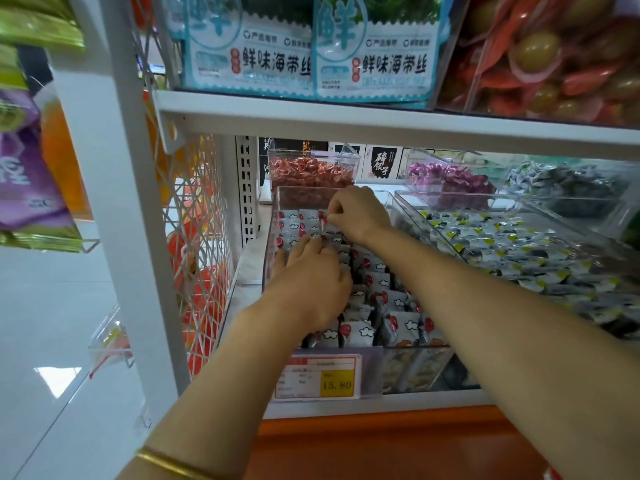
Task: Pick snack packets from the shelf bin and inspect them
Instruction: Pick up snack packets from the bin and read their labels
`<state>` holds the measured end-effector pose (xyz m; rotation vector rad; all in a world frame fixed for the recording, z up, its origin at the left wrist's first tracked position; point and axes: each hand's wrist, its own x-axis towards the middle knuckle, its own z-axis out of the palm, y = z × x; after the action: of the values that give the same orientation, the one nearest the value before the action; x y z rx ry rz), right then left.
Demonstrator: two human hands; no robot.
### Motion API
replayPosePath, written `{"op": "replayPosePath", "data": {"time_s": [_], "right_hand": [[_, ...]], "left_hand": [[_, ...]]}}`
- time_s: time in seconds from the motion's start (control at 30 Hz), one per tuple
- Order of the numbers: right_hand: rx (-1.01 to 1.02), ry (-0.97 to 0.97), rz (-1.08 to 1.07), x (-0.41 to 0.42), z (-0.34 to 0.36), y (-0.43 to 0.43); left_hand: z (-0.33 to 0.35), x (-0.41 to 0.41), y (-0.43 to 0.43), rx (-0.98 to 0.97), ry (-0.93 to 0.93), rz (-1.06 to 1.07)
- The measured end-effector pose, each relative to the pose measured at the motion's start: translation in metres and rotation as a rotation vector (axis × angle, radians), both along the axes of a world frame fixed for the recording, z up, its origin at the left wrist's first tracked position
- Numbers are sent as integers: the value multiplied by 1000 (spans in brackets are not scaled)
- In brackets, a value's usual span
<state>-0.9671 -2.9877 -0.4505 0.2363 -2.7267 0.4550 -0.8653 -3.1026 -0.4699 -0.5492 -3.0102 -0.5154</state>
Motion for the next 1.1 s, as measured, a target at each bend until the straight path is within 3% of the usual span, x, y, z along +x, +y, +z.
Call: {"op": "replayPosePath", "data": {"time_s": [0.3,0.47,0.6,0.8,1.0,1.1], "right_hand": [[-518,365,-5,63,15,26],[-769,394,-4,120,4,42],[-1013,321,14,147,1,54],[-1216,213,53,158,0,64],[-1543,19,210,161,2,75],[-1630,-48,279,161,3,78]], "left_hand": [[20,14,-1,524,145,130],[18,16,-2,691,145,135],[21,26,-2,827,28,115],[18,32,3,1094,-117,76],[17,34,7,1315,-223,36],[19,33,7,1534,-369,28]]}}
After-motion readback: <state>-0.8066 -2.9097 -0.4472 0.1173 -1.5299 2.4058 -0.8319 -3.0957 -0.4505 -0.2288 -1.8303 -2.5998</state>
